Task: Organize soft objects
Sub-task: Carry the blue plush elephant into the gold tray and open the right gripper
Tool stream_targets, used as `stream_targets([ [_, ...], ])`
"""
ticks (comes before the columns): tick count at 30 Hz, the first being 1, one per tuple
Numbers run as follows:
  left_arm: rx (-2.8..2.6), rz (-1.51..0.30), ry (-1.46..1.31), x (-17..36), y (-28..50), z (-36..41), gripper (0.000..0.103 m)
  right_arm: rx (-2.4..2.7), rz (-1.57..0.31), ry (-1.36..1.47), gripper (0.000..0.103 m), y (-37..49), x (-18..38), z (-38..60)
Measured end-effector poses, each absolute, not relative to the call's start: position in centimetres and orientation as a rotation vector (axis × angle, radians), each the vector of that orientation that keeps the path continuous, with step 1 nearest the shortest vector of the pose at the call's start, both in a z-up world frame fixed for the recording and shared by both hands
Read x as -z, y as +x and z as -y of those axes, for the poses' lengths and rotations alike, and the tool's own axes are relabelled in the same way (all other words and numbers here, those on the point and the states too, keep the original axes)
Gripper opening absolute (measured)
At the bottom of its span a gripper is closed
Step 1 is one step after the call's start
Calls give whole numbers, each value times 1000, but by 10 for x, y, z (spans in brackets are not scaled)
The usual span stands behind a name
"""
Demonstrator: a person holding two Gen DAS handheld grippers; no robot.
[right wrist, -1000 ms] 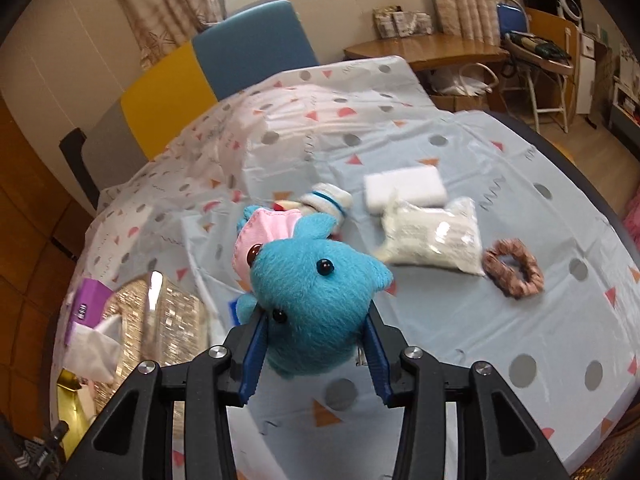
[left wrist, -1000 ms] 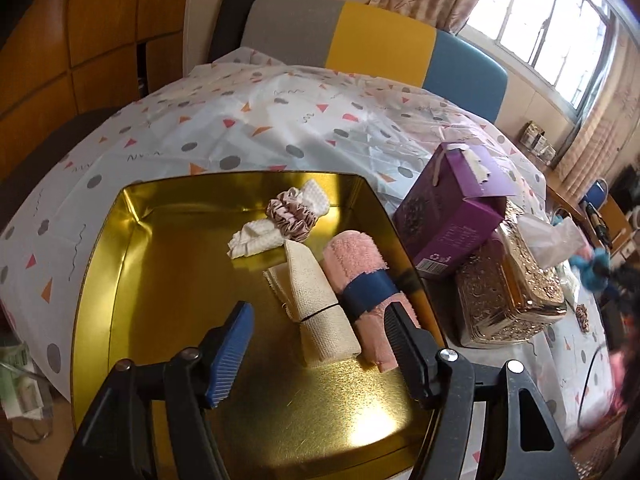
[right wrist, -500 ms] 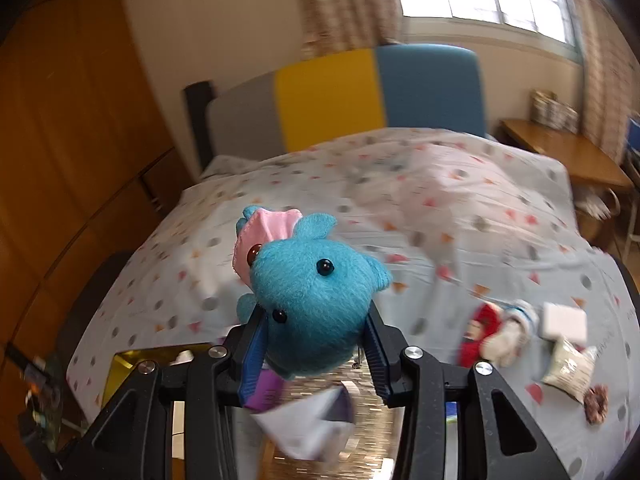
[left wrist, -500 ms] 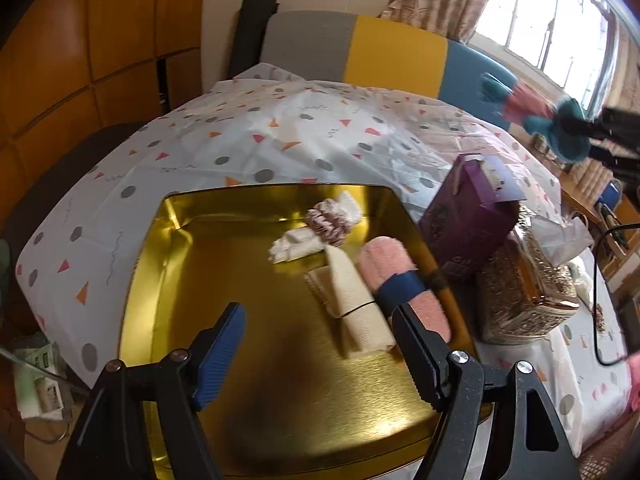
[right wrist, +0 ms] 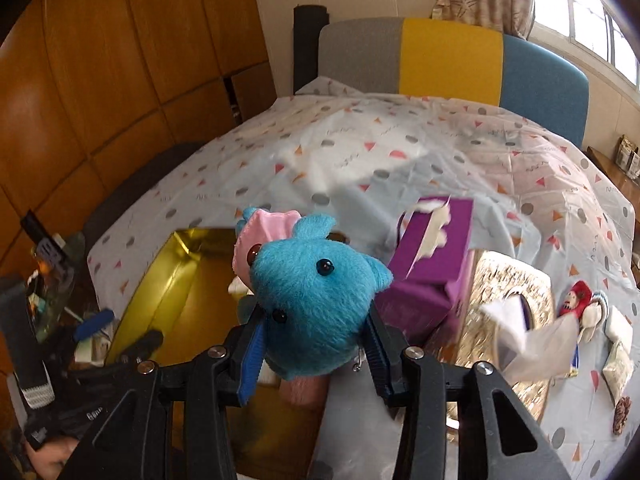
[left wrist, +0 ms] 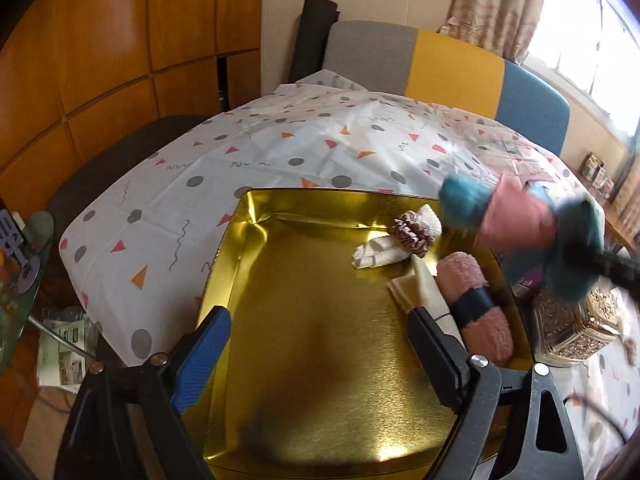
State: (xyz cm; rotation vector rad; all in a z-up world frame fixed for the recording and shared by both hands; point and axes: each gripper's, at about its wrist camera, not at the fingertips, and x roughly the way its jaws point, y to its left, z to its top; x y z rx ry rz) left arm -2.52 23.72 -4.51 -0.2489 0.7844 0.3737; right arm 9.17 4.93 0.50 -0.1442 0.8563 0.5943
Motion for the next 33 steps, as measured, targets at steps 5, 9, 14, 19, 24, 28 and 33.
stream_targets([
  [5,-414,-776,-288,46,-29,-252,92,-667,-933,-176,46,69,25,-63],
  [9,-429,-768,-314,46,-34,-259,92,-735,-1015,-215,50,58,54,-75],
  [14,-424,-762,-300,44,-35,-256,92,-759,-1070,-245,57,46,78,-73],
  [19,-401,-770,-256,42,-31,-243,92,-785,-1029,-216,65,43,71,-56],
  [24,-385,-765,-217,39,-30,-230,92,-781,-971,-143,73,46,55,-37],
  [28,-366,-752,-203,34,-30,-224,92,-757,-935,-107,73,48,42,-20],
  [33,-337,-737,-177,27,-31,-213,92,-705,-881,-90,73,52,25,3],
])
